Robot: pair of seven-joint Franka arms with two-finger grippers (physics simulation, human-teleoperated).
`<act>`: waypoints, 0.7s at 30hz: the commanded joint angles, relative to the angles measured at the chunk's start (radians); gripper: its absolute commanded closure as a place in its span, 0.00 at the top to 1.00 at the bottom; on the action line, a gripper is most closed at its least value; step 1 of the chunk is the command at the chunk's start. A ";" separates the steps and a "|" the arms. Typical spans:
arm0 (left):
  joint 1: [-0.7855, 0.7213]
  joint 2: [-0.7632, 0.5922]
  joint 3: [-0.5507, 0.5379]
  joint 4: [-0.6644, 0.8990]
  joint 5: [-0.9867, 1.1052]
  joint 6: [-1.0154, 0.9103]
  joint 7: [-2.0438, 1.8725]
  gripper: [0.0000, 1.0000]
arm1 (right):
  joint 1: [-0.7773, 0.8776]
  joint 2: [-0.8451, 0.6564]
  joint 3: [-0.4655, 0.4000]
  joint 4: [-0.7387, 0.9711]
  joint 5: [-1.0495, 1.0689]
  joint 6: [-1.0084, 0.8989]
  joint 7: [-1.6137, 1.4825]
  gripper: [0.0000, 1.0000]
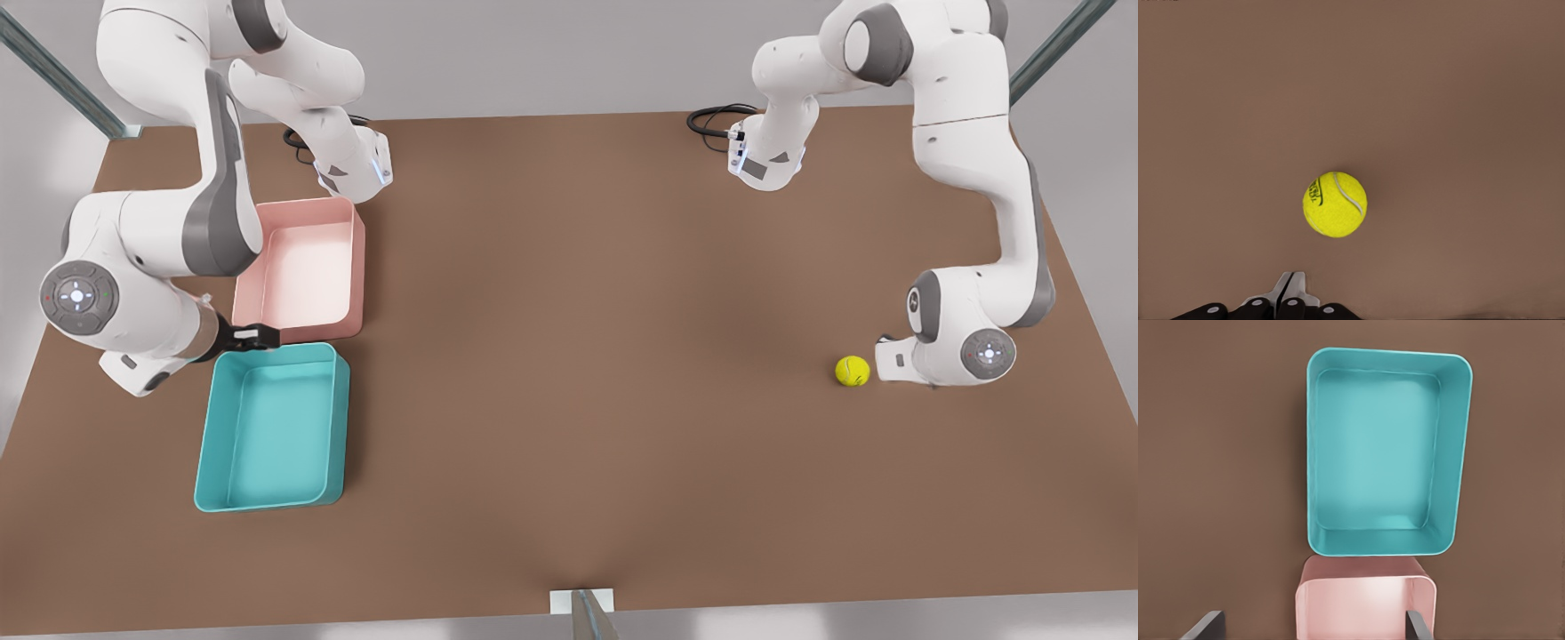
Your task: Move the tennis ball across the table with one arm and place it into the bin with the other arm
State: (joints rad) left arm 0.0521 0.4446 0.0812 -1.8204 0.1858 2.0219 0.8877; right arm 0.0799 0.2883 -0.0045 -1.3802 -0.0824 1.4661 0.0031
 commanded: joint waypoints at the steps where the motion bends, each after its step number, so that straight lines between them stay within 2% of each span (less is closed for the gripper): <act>1: 0.035 0.003 0.000 -0.073 0.001 0.353 1.301 0.21 | 0.000 0.000 0.000 0.001 -0.005 -0.003 0.017 1.00; 4: 0.055 0.031 0.000 -0.117 -0.006 0.356 1.261 0.21 | 0.000 0.000 0.000 0.001 0.003 -0.003 0.029 1.00; 11: 0.054 0.071 0.006 -0.114 -0.034 0.264 1.237 0.21 | 0.004 0.005 0.001 0.001 0.012 -0.004 0.044 1.00; 21: 0.066 0.134 0.020 -0.114 -0.032 0.294 1.126 0.21 | 0.009 0.008 0.003 0.000 0.010 -0.004 0.044 1.00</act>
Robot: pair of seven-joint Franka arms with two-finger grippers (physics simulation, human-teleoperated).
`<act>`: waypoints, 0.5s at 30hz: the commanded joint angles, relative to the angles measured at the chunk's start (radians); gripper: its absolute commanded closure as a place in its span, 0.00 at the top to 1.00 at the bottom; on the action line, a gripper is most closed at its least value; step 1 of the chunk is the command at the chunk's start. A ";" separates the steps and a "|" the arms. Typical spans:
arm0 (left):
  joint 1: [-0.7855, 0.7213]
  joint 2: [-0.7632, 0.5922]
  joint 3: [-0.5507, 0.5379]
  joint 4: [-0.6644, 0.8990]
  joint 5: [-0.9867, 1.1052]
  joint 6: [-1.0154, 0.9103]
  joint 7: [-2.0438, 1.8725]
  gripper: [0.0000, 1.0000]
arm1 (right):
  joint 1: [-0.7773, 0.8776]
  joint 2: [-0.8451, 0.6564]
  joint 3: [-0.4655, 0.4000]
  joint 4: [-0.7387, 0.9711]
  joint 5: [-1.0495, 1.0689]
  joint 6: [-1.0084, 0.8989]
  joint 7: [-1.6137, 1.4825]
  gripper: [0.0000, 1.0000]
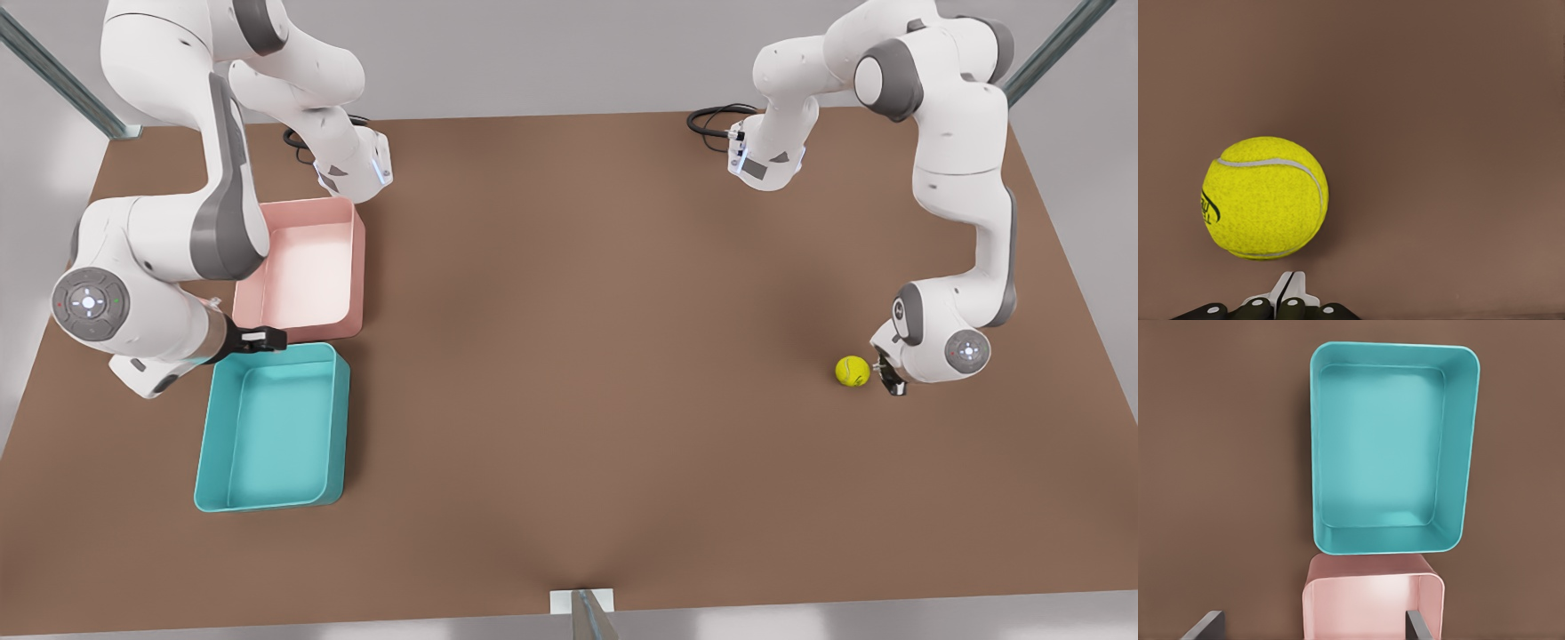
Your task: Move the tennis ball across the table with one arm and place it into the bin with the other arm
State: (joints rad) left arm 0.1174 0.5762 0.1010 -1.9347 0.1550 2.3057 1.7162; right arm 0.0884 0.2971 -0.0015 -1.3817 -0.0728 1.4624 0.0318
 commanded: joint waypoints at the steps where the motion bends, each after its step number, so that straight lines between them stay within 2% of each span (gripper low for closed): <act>1: 0.002 0.004 0.000 -0.001 -0.003 0.011 0.295 0.21 | 0.005 -0.001 0.000 0.001 0.001 -0.001 0.016 1.00; 9: -0.015 0.001 0.000 -0.013 -0.002 0.000 0.220 0.21 | 0.004 -0.001 0.000 0.001 0.001 -0.005 0.007 1.00; 12: -0.105 -0.009 -0.012 0.007 -0.002 -0.005 -0.062 0.21 | 0.004 -0.001 0.000 0.001 0.001 -0.005 0.003 1.00; 13: -0.125 -0.012 -0.081 0.010 -0.031 -0.034 -0.304 0.21 | 0.004 -0.001 0.000 0.001 -0.001 -0.007 0.003 1.00; 14: -0.137 -0.018 -0.144 0.095 -0.173 -0.225 -0.565 0.21 | 0.004 -0.001 0.000 0.001 -0.001 -0.007 0.003 1.00; 15: -0.131 -0.018 -0.146 0.174 -0.452 -0.399 -0.695 0.21 | 0.004 -0.001 0.000 0.001 -0.001 -0.007 0.003 1.00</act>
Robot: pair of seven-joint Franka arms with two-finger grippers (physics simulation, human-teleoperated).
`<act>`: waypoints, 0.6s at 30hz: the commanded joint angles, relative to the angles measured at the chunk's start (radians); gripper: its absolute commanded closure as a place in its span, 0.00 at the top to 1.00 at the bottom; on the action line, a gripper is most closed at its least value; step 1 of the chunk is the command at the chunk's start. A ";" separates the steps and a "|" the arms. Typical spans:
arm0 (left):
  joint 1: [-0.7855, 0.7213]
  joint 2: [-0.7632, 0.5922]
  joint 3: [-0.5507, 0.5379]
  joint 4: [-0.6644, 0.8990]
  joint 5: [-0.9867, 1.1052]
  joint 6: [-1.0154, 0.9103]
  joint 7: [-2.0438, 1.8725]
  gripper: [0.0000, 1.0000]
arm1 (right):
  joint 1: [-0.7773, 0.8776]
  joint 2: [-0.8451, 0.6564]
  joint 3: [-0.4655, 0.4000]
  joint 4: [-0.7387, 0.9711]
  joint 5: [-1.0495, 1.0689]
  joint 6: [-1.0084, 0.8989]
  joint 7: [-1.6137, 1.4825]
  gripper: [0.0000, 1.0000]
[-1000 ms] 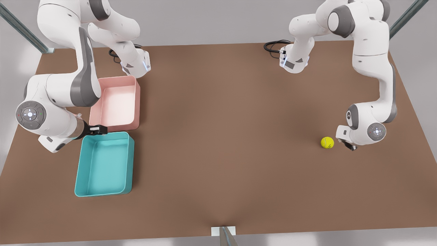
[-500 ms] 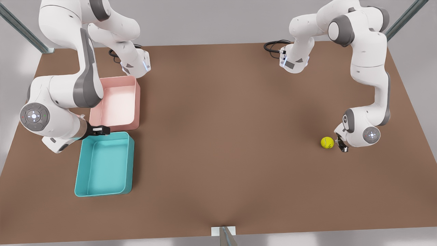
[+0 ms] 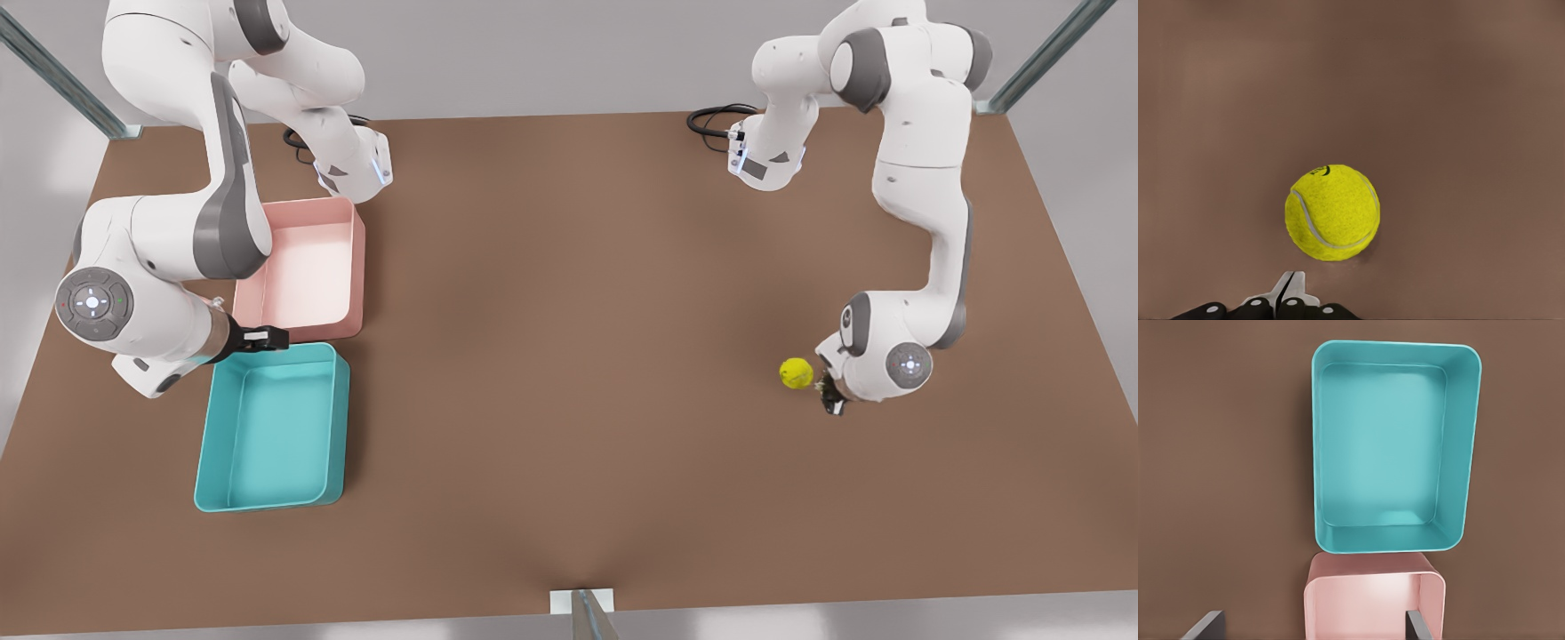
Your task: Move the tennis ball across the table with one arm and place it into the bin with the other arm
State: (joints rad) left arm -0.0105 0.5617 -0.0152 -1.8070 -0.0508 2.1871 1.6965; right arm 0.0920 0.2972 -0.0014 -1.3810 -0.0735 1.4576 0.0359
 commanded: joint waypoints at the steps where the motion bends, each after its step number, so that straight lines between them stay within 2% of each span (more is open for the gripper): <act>1: 0.007 0.003 0.003 0.041 -0.406 -0.285 -0.676 0.21 | 0.000 -0.001 0.000 0.000 0.000 -0.002 -0.001 1.00; 2: 0.052 0.017 0.021 0.018 -0.549 -0.290 -0.701 0.21 | 0.000 -0.001 0.000 0.000 0.000 -0.002 -0.001 1.00; 3: 0.069 0.017 0.027 0.006 -0.604 -0.285 -0.868 0.21 | 0.000 -0.001 0.000 0.000 0.000 0.000 -0.001 1.00; 10: 0.057 0.003 0.026 0.009 -0.586 -0.283 -0.965 0.21 | 0.000 -0.001 0.000 0.004 0.003 0.007 0.007 1.00; 12: -0.005 -0.114 0.024 0.043 -0.338 -0.349 -1.110 0.21 | 0.005 0.089 -0.002 0.129 0.000 0.018 -0.008 1.00; 13: -0.031 -0.174 0.023 0.174 -0.151 -0.524 -1.196 0.21 | 0.005 0.115 -0.003 0.165 0.000 0.036 -0.007 1.00; 14: -0.043 -0.184 -0.014 0.390 0.010 -0.760 -1.262 0.21 | 0.009 0.120 -0.002 0.163 -0.005 0.053 0.006 1.00; 16: -0.052 -0.201 -0.120 0.578 0.205 -0.952 -1.267 0.21 | 0.051 0.163 0.000 0.165 0.000 0.104 0.039 1.00; 17: -0.068 -0.241 -0.154 0.606 0.276 -0.991 -1.265 0.21 | 0.107 0.186 0.003 0.165 0.001 0.145 0.163 1.00; 18: -0.069 -0.260 -0.154 0.609 0.269 -1.003 -1.247 1.00 | 0.159 0.210 0.003 0.165 0.004 0.184 0.271 1.00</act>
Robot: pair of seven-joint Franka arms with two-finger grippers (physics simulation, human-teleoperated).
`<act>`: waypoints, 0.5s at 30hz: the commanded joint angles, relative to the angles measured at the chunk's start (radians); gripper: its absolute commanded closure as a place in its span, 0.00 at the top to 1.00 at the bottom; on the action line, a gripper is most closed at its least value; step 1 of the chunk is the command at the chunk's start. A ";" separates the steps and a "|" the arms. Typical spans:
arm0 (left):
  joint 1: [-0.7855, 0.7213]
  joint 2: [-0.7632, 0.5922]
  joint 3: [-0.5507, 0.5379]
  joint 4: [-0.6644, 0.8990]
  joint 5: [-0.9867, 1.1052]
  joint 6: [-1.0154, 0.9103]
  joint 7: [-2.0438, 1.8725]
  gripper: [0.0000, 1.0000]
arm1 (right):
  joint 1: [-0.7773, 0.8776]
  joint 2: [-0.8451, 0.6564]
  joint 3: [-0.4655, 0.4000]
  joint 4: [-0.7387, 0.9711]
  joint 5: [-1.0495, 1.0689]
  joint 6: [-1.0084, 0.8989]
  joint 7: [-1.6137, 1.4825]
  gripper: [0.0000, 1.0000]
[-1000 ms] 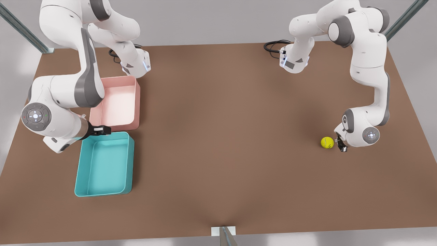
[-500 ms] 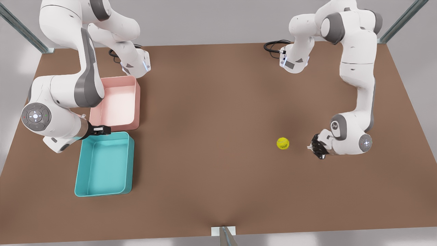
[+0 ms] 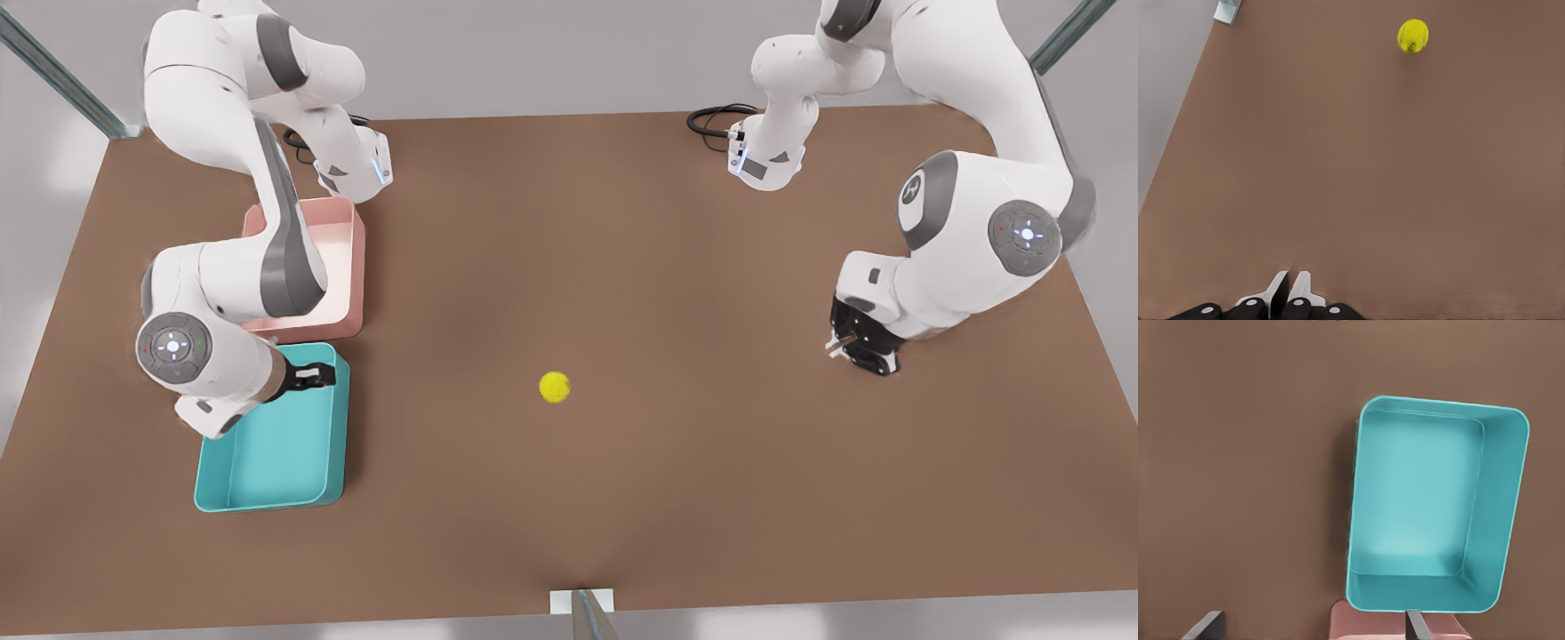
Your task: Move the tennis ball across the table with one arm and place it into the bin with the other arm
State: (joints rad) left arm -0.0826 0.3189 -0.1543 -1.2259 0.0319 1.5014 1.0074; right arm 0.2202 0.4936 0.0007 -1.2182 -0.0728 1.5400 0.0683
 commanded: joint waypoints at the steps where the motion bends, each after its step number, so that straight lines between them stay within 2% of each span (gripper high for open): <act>1: 0.003 -0.018 -0.002 0.025 0.227 -0.383 -0.674 1.00 | 0.076 0.034 0.001 0.002 0.004 0.137 0.300 1.00; 2: -0.009 -0.020 0.002 0.019 0.162 -0.379 -1.137 1.00 | 0.105 0.052 0.001 0.002 0.004 0.161 0.332 1.00; 3: -0.014 -0.069 0.042 -0.015 -0.036 -0.297 -1.527 1.00 | 0.125 0.080 0.001 0.003 0.004 0.204 0.338 1.00; 4: -0.036 -0.113 0.078 -0.072 -0.049 -0.283 -1.497 1.00 | 0.143 0.111 0.001 0.012 0.008 0.252 0.372 1.00; 9: 0.003 -0.074 0.061 -0.076 -0.104 -0.276 -1.425 1.00 | 0.281 0.218 -0.010 0.012 0.018 0.442 0.668 1.00; 11: 0.006 -0.074 0.050 -0.089 -0.119 -0.260 -1.419 1.00 | 0.320 0.316 -0.007 0.101 0.018 0.462 0.792 1.00; 15: 0.014 -0.075 0.042 -0.141 -0.119 -0.219 -1.419 1.00 | 0.329 0.410 0.001 0.134 0.088 0.598 0.801 1.00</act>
State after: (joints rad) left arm -0.0692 0.2449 -0.1096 -1.3620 -0.0772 1.2710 0.2095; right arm 0.5481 0.8915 0.0013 -1.0878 -0.0161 1.9838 0.4361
